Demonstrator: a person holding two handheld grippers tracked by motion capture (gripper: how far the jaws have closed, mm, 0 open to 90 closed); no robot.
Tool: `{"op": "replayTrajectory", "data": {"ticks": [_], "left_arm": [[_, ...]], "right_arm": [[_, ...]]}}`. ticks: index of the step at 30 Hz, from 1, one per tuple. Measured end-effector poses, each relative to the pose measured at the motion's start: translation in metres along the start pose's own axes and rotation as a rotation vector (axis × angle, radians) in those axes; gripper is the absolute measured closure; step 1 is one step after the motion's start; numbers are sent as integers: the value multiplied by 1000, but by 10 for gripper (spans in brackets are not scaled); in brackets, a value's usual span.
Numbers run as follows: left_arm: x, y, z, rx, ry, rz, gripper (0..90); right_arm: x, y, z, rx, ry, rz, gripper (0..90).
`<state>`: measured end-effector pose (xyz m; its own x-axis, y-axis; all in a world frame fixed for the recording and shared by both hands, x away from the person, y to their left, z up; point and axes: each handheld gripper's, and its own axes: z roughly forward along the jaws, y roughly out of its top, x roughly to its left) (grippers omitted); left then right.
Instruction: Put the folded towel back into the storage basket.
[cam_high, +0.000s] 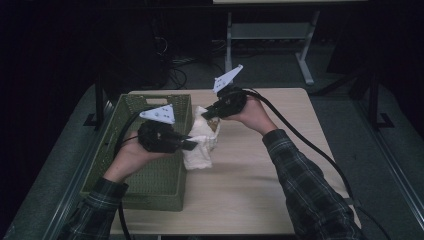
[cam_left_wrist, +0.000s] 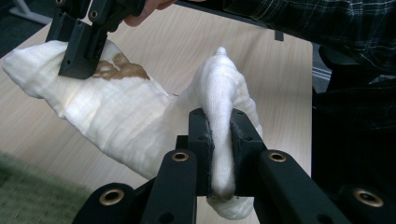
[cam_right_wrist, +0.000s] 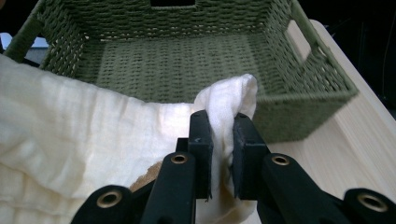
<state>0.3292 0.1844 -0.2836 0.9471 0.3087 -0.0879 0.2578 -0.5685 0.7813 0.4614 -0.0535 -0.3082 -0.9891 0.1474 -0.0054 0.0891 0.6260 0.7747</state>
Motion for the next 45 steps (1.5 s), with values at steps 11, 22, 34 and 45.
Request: {"op": "replayTrajectory", "data": {"ticks": [11, 22, 34, 45], "left_arm": [[2, -29, -38, -14, 52, -13, 809], [4, -60, -60, 5, 83, -46, 809], [5, -86, -56, 37, 75, -78, 796], [13, -93, -43, 7, 126, -103, 399]], "right_arm": [[6, 32, 34, -3, 29, -45, 801], [14, 52, 76, 9, 63, -74, 802], [23, 54, 108, 24, 99, -78, 802], [18, 50, 122, 40, 98, -69, 802]]}}
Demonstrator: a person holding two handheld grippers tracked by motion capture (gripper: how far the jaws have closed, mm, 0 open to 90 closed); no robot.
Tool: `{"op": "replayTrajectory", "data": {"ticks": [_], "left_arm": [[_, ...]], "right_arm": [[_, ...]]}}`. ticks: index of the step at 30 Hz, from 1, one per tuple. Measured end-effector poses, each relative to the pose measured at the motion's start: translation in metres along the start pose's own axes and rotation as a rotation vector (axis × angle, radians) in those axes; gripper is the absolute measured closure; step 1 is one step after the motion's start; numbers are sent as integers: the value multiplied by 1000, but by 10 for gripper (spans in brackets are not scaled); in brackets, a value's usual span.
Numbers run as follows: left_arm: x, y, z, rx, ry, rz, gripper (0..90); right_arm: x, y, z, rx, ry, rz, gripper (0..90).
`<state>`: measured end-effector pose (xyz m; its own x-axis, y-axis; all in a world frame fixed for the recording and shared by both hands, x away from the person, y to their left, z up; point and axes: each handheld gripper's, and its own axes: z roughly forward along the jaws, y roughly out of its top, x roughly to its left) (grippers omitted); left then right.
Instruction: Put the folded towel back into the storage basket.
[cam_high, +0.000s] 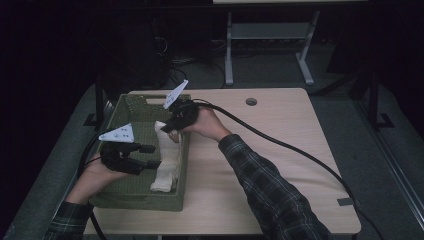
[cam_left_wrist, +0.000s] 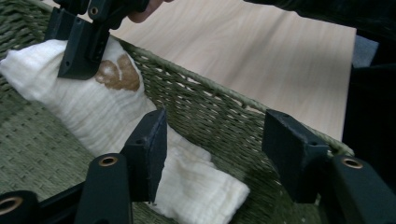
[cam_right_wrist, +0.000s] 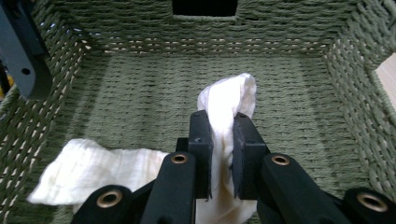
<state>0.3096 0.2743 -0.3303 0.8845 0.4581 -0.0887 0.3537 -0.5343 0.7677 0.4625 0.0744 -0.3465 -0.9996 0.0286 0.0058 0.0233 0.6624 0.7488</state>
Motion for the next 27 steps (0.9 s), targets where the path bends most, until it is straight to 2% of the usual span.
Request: {"op": "replayTrajectory", "data": {"ticks": [7, 15, 20, 22, 23, 25, 27], "left_arm": [[3, 1, 3, -24, 8, -13, 370], [5, 3, 8, -29, -2, -5, 370], [4, 4, 11, -30, -8, -4, 366], [4, 4, 12, -28, -8, -3, 366], [5, 4, 12, -29, -9, -2, 363], [5, 4, 13, -33, -7, -9, 362], [5, 5, 13, -35, -5, -10, 357]], "right_arm": [[-14, 3, 0, -15, -12, -8, 802], [-35, 5, 3, -6, -23, -15, 801], [-45, 3, 5, 0, -33, 11, 800], [-49, 1, 6, 13, -52, 18, 795], [-51, 0, 6, 10, -52, 16, 788], [-53, 0, 7, -4, -85, 15, 751], [-55, 0, 6, -15, -124, 27, 651]]}}
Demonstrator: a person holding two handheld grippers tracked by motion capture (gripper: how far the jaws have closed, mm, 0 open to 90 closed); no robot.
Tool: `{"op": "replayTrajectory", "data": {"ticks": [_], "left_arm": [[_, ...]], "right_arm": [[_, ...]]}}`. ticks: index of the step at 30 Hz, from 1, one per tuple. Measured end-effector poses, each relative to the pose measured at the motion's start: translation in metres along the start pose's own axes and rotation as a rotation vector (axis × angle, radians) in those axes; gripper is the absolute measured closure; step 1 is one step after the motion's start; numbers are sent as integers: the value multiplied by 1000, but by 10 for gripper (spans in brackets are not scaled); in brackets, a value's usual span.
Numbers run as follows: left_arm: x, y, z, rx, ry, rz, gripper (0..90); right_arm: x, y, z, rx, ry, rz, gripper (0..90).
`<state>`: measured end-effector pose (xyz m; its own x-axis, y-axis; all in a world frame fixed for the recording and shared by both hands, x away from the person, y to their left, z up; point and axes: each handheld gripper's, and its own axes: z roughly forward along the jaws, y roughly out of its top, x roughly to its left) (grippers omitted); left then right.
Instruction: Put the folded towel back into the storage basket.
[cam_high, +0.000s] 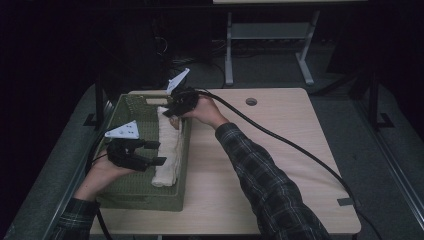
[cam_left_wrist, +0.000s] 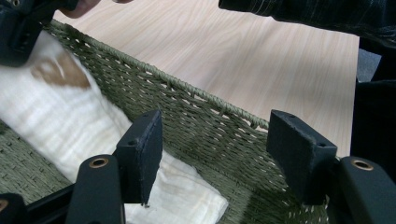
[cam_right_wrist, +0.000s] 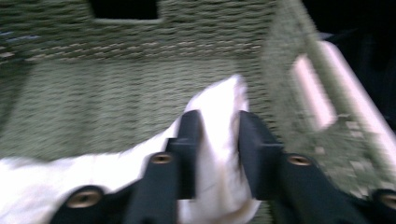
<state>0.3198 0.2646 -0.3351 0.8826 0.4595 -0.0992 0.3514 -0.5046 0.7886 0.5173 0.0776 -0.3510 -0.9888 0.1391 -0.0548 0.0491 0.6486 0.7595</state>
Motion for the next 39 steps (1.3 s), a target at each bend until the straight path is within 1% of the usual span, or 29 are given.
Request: {"op": "replayTrajectory", "data": {"ticks": [1, 3, 4, 5, 6, 8, 9, 10, 12, 13, 16, 17, 18, 19, 23, 30, 35, 37, 39], "left_arm": [[0, 0, 0, -2, 0, -2, 356], [0, 2, 1, -3, -2, 4, 351], [-1, 2, 1, -3, -2, 4, 351], [-1, 3, 1, -3, -3, 5, 351], [-1, 3, 2, -4, -2, 2, 351], [-1, 5, 3, -6, 0, 1, 350], [-2, 6, 3, -8, 0, -1, 348], [-2, 8, 4, -12, 0, -4, 347], [-3, 12, 6, -12, 1, -1, 345], [-4, 14, 8, -14, 0, -2, 344], [-6, 21, 13, -16, -1, 6, 341], [-7, 23, 15, -14, -3, 4, 339], [-7, 26, 17, -12, -3, 7, 338], [-8, 28, 19, -10, -5, 3, 337], [-12, 38, 28, -14, -4, 6, 330], [-20, 53, 47, 1, -8, 20, 323], [-26, 62, 59, 4, -8, 23, 312], [-29, 65, 64, 5, -7, 28, 307], [-32, 68, 69, 7, -8, 29, 302]], "right_arm": [[-1, 0, -1, -7, -20, -1, 617], [-4, 1, -7, -23, -39, 14, 562], [-4, 2, -9, -29, -50, 23, 549], [-5, 2, -12, -32, -53, 27, 539], [-6, 3, -16, -34, -58, 18, 526], [-5, 3, -22, -38, -60, 34, 506], [-5, 3, -25, -43, -60, 29, 500], [-3, 3, -28, -43, -58, 36, 490], [-2, 1, -35, -45, -59, 22, 475], [-1, 0, -39, -46, -59, 33, 471], [1, -6, -49, -49, -61, 37, 447], [2, -8, -53, -49, -59, 53, 444], [1, -10, -56, -45, -61, 42, 440], [1, -13, -59, -46, -64, 43, 435], [1, -22, -72, -51, -72, 70, 416], [5, -42, -96, -61, -80, 80, 403], [8, -54, -109, -62, -88, 77, 393], [10, -59, -114, -65, -85, 84, 386], [10, -65, -118, -63, -90, 79, 376]]}}
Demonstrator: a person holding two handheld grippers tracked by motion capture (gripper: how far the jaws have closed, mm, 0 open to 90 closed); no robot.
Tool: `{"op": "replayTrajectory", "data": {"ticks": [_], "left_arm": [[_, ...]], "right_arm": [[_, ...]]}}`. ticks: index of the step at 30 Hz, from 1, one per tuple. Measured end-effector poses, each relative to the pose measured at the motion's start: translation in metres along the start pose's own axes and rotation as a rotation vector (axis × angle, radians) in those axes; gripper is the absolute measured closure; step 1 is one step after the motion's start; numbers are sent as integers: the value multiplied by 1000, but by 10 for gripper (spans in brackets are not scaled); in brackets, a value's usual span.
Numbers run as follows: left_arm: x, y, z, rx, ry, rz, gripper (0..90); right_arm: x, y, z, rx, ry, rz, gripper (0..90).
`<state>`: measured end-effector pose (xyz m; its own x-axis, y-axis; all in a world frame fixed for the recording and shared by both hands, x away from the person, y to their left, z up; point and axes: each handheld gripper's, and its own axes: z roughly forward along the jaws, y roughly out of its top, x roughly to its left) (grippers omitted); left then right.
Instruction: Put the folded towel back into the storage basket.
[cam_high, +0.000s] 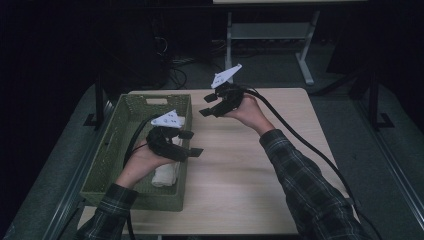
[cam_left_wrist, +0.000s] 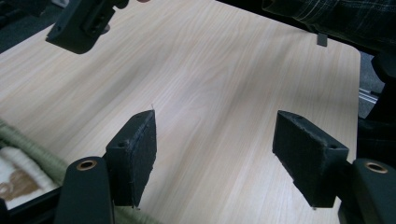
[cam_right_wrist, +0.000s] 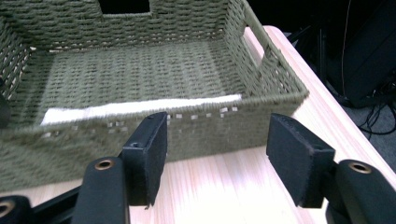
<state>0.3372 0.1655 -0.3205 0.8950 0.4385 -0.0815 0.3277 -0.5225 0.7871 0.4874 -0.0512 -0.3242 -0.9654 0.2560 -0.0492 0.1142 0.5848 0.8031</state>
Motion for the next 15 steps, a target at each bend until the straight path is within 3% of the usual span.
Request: {"op": "replayTrajectory", "data": {"ticks": [15], "left_arm": [[-27, 20, 37, 6, 6, 9, 288]], "right_arm": [[2, -40, -36, -5, -1, 26, 332]]}}
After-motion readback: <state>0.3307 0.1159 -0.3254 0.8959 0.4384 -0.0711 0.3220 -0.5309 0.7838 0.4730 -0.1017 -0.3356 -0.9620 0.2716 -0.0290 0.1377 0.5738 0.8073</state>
